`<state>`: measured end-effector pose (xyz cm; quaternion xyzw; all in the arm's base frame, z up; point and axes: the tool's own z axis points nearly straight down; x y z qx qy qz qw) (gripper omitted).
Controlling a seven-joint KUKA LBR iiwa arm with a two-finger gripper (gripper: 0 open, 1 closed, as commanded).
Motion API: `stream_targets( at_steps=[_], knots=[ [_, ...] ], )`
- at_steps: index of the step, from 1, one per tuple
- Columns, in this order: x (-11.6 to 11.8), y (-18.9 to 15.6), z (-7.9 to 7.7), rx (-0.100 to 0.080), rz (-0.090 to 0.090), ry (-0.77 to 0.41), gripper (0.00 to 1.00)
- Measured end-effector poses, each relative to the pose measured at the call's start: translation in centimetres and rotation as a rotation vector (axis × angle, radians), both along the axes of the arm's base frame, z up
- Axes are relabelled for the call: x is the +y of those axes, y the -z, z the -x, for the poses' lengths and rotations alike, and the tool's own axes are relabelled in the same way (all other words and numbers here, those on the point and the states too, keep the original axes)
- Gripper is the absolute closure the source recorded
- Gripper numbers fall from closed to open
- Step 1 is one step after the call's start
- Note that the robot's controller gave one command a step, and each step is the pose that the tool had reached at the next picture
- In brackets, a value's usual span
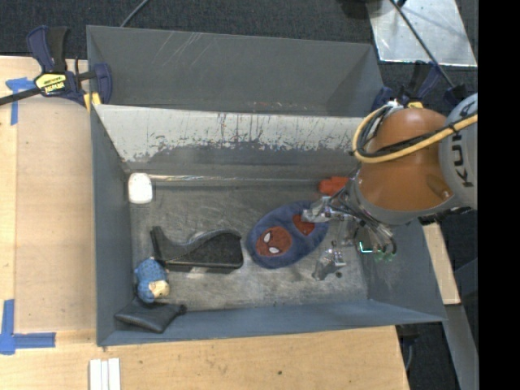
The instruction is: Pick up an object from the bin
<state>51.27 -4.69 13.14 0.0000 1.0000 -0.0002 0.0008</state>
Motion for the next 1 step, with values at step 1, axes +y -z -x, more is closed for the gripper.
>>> stream_targets(
  at_steps=[1],
  knots=[
    [1.39,4.3,-5.42,0.003,-0.001,0.271,0.0]
  ],
)
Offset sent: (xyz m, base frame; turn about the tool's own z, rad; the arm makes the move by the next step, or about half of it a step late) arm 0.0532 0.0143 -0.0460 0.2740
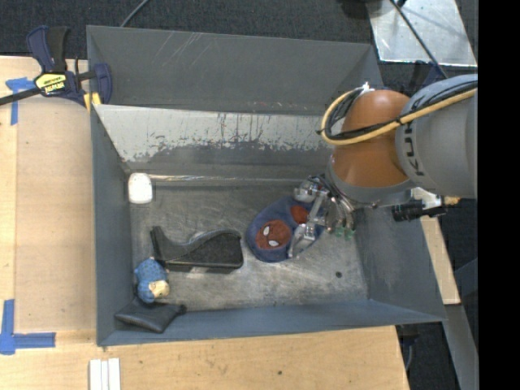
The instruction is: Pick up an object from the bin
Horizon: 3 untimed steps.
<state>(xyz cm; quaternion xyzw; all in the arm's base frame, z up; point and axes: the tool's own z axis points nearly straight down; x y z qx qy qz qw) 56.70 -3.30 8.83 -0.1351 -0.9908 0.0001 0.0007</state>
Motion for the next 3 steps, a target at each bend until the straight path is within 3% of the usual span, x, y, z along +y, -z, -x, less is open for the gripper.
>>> stream_targets(
  at_steps=[1,2,3],
  knots=[
    [0.0,-0.2,-0.1,-0.005,0.001,-0.001,1.0],
    [0.0,-11.1,-0.5,-0.014,0.002,-0.121,1.0],
    [0.0,-10.6,-0.4,-0.005,0.001,-0.121,0.0]
  ],
)
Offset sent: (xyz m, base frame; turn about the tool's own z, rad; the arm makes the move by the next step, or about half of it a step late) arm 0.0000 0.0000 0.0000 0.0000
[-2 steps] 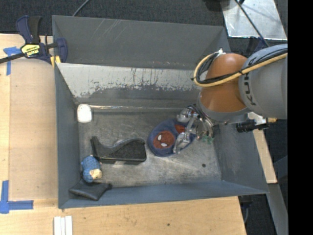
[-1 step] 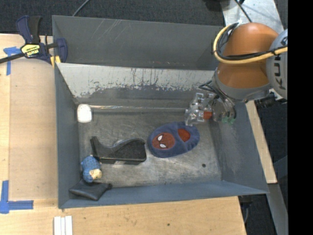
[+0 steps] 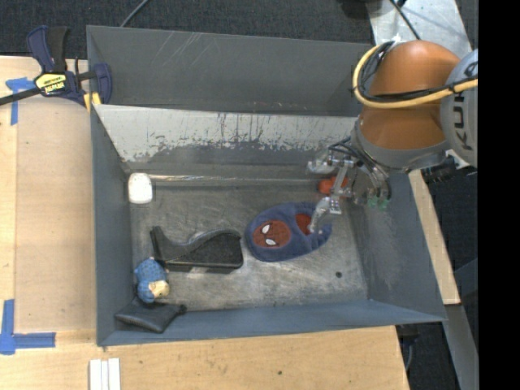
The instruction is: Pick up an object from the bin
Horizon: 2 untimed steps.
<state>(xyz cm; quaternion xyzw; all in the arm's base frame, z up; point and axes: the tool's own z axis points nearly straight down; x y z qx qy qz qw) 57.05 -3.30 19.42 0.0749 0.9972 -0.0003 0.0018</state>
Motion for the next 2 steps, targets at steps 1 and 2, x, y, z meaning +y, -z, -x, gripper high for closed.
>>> stream_targets(
  at_steps=[1,2],
  knots=[
    [-3.49,12.01,-2.21,0.006,-0.005,-0.18,0.0],
    [-3.52,11.57,-2.39,0.0,-0.002,-0.182,1.0]
  ],
)
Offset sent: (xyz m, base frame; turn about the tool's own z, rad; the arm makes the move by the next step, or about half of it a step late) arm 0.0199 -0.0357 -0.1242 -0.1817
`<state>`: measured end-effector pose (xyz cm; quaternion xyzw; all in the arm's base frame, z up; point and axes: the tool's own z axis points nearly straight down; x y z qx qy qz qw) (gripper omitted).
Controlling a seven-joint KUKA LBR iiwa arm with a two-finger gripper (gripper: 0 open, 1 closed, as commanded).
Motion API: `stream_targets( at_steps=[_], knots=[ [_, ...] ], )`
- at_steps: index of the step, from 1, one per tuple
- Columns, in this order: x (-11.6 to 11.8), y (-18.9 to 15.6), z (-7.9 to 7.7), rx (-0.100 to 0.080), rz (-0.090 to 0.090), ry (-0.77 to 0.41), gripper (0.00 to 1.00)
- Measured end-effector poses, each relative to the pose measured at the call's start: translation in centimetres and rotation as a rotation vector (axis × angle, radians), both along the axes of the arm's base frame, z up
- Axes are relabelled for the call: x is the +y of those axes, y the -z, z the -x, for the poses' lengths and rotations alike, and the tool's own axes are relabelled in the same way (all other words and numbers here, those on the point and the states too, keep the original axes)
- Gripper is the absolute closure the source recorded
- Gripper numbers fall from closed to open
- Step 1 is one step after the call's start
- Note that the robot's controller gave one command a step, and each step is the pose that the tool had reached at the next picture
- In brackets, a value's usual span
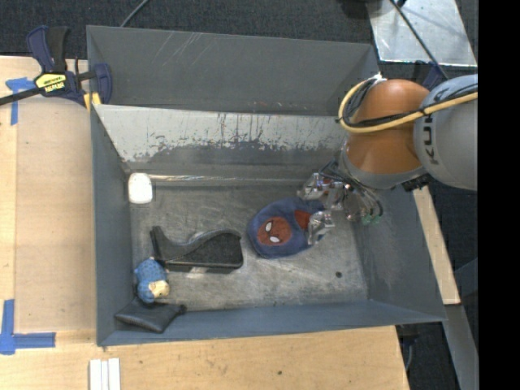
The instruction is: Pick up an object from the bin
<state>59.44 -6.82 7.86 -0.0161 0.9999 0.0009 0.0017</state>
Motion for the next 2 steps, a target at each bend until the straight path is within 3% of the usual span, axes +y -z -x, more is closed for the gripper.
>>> stream_targets(
  at_steps=[1,2],
  knots=[
    [-1.3,-12.0,1.0,-0.009,0.004,-0.055,1.0],
    [-1.9,-15.0,1.3,-0.005,0.004,-0.052,1.0]
  ],
)
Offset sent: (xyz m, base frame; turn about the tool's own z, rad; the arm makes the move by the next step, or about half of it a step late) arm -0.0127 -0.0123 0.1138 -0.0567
